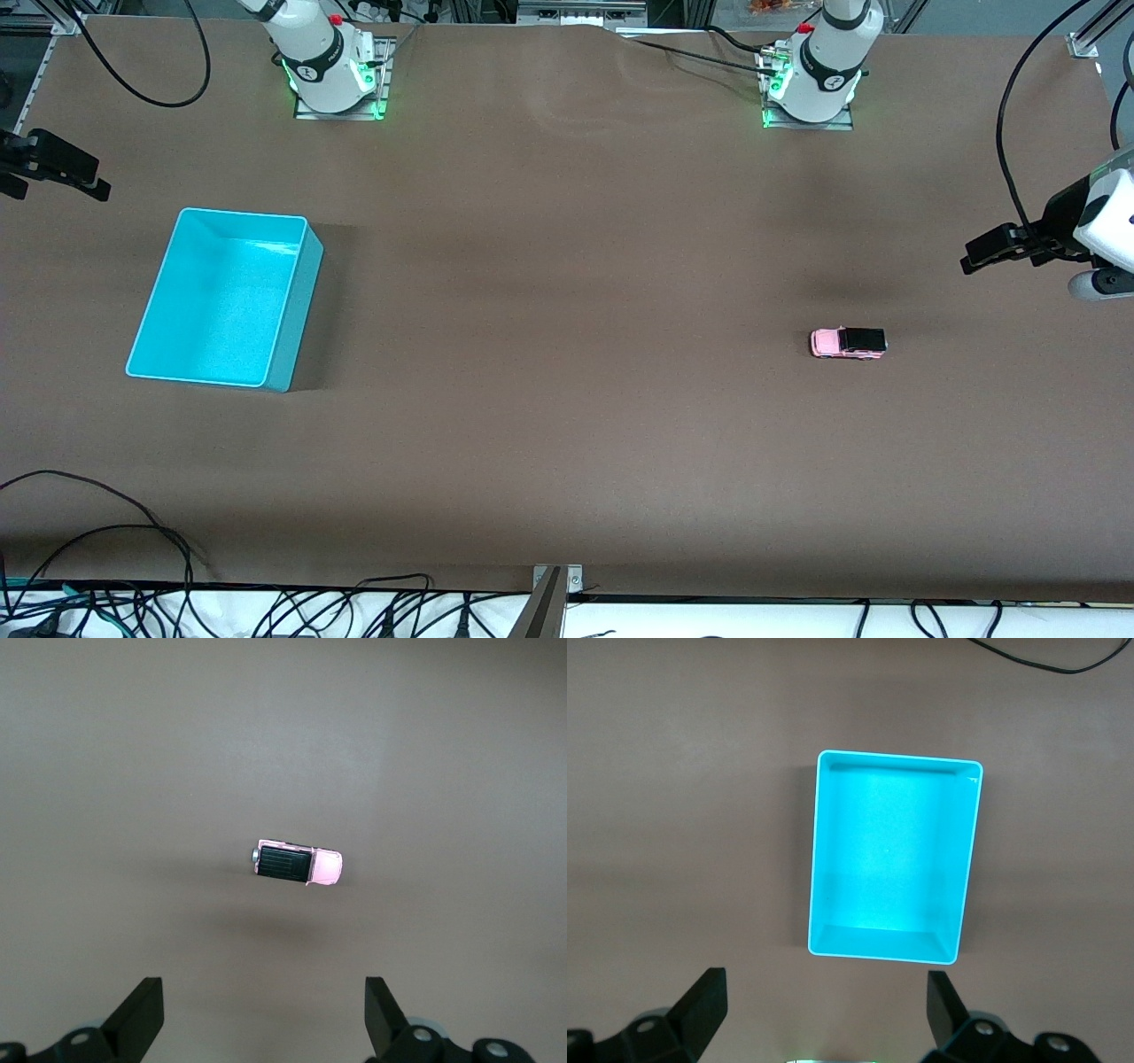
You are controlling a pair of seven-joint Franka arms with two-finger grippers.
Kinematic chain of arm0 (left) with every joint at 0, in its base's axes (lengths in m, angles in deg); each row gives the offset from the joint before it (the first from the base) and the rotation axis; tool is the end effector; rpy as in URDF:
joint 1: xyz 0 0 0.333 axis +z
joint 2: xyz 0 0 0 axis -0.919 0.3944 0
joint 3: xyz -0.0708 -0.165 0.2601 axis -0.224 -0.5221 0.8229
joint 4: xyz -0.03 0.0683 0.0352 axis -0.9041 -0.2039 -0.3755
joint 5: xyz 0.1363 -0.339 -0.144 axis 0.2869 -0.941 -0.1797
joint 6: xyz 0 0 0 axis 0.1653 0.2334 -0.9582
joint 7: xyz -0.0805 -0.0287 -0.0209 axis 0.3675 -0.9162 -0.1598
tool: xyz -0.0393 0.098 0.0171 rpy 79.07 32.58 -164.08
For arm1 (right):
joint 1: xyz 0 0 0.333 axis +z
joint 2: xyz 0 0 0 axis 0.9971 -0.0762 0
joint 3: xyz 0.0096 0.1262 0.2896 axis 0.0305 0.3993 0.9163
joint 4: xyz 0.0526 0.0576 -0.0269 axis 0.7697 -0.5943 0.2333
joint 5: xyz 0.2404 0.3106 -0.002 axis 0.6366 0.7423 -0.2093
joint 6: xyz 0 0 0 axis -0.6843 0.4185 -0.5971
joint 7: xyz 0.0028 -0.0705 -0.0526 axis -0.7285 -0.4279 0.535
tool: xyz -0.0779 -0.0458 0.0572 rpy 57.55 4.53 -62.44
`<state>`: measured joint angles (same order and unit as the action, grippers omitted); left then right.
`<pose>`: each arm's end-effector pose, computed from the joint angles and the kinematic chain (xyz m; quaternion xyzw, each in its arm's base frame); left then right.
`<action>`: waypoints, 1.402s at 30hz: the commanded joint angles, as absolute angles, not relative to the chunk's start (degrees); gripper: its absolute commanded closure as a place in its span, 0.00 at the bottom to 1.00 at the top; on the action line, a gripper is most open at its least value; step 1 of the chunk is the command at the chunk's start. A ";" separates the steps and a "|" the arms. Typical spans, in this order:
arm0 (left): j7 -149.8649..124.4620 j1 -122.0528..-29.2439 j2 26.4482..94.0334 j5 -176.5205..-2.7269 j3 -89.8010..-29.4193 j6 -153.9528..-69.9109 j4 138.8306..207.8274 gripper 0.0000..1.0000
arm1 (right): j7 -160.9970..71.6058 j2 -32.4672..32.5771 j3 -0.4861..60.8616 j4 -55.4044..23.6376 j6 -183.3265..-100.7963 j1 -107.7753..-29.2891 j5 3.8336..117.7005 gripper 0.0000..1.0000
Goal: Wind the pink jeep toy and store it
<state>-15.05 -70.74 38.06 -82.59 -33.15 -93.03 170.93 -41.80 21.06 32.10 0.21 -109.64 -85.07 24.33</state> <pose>0.5756 0.0376 0.5438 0.9968 0.0756 -0.0222 0.0126 0.5553 -0.0269 0.6490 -0.9998 0.0069 0.0196 0.0039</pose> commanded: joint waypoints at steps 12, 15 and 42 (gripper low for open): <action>-15.37 -70.73 38.66 -81.86 -33.37 -92.15 169.68 0.00 | -41.07 21.06 32.30 0.61 -110.38 -84.75 24.18 0.00; -15.37 -70.73 38.66 -81.86 -33.37 -92.15 169.68 0.00 | -40.90 20.97 32.30 0.61 -110.29 -84.66 24.36 0.00; -15.46 -70.64 38.57 -81.86 -33.29 -92.42 169.59 0.00 | -41.16 21.15 31.51 0.43 -108.18 -84.84 24.71 0.00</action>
<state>-15.05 -70.75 38.13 -82.59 -33.17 -93.03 170.93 -41.68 20.95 31.64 0.21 -108.95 -84.85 24.34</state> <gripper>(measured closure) 0.000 0.000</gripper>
